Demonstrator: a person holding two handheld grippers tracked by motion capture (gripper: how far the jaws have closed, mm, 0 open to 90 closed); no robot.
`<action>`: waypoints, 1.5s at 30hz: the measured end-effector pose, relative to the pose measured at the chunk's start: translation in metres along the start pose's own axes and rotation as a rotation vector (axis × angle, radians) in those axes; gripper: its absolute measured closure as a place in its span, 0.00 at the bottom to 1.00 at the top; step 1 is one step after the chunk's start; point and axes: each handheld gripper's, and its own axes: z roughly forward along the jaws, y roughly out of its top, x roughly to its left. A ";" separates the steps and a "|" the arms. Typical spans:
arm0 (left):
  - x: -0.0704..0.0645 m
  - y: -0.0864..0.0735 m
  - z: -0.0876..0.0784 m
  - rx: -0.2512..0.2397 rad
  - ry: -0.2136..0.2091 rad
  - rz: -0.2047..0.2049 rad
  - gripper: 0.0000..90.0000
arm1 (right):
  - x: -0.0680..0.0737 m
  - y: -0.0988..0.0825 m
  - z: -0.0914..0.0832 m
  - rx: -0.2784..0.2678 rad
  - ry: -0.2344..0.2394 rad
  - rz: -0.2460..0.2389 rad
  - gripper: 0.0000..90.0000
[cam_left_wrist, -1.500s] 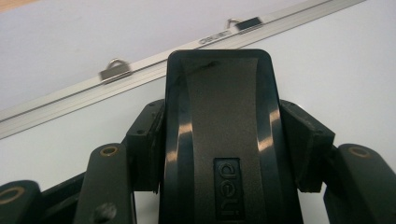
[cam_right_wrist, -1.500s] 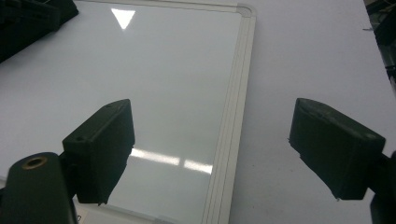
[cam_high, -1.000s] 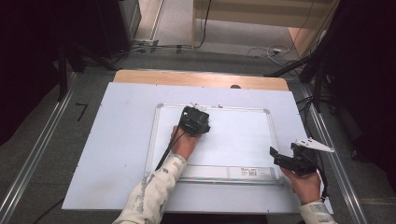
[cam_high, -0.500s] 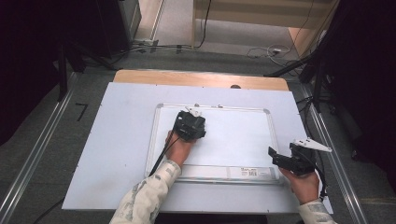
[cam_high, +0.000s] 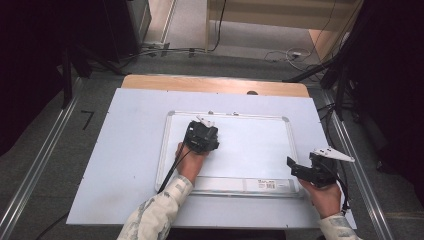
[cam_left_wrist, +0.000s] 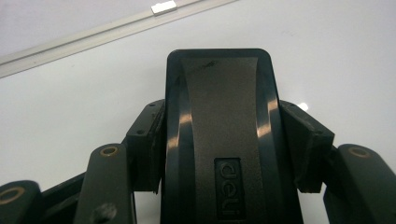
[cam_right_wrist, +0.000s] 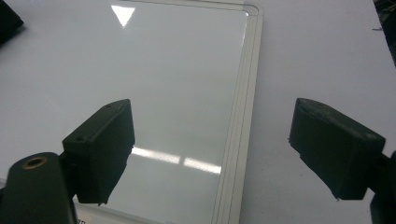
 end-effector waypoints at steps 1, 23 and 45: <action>0.001 0.002 -0.004 -0.016 -0.008 -0.008 0.46 | 0.000 0.000 0.000 -0.001 0.002 -0.001 0.14; 0.012 -0.006 -0.039 -0.049 -0.026 -0.047 0.45 | 0.002 0.001 0.000 -0.004 0.001 -0.013 0.14; 0.032 -0.035 -0.064 -0.034 0.041 -0.126 0.45 | 0.003 0.002 0.001 -0.006 0.005 -0.018 0.14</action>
